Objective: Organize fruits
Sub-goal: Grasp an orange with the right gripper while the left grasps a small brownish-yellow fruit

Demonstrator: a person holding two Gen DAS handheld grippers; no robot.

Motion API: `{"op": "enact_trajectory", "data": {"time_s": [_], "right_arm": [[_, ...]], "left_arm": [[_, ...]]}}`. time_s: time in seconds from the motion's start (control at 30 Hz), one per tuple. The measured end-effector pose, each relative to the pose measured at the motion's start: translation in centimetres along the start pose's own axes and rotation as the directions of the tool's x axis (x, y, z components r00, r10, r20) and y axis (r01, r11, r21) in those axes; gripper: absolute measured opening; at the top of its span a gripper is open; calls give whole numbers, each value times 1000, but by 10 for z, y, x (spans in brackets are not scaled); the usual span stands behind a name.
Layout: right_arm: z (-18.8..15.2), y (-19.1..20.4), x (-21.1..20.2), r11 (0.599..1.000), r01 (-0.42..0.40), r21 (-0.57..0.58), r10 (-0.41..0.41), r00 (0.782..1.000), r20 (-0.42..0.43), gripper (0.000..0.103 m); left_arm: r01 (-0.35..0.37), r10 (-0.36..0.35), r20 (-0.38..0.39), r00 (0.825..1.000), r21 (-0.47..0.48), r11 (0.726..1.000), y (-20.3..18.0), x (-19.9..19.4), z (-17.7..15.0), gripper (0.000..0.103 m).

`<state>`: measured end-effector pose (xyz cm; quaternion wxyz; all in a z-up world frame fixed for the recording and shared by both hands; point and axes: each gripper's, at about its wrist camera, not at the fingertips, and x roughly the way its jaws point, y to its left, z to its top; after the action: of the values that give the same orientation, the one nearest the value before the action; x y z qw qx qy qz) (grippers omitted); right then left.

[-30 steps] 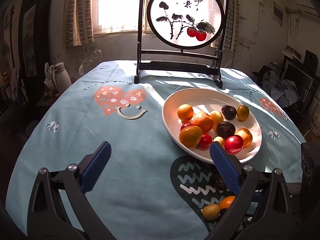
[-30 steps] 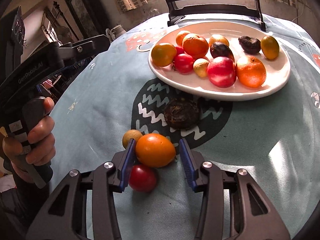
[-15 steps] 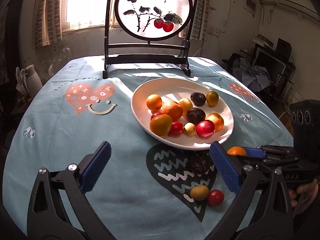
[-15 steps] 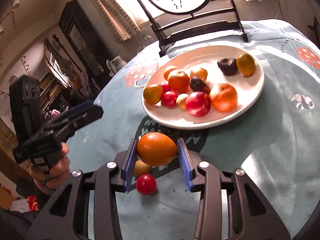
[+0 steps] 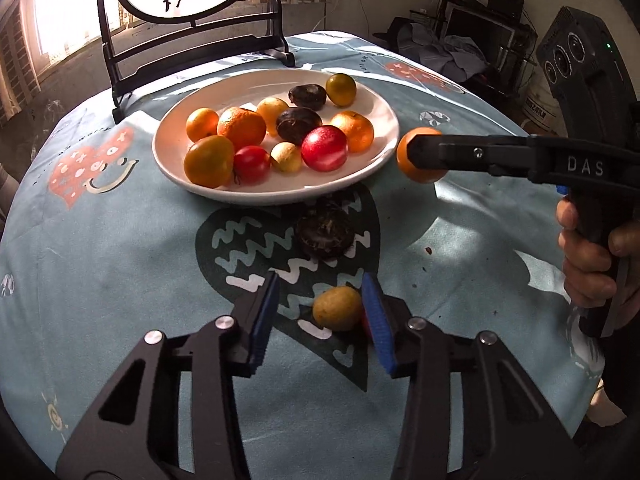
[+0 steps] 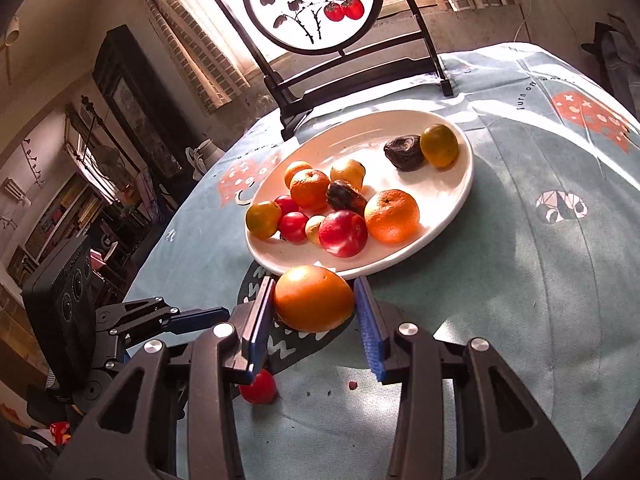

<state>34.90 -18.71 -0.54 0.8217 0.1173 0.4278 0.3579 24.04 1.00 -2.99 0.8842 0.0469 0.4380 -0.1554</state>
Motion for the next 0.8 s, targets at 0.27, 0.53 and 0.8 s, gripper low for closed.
{"op": "enact_trajectory", "data": {"time_s": [0.27, 0.53, 0.8], "right_arm": [[0, 2, 1, 1000, -13, -1, 13, 1000, -10, 41], [-1, 5, 1, 1000, -11, -12, 11, 1000, -8, 41], [-1, 6, 2, 1000, -5, -18, 5, 1000, -9, 41]], "left_arm": [[28, -27, -23, 999, 45, 999, 3, 0, -15, 40], [18, -17, -11, 1000, 98, 995, -10, 6, -15, 38], [20, -19, -18, 1000, 77, 997, -11, 26, -9, 39]]}}
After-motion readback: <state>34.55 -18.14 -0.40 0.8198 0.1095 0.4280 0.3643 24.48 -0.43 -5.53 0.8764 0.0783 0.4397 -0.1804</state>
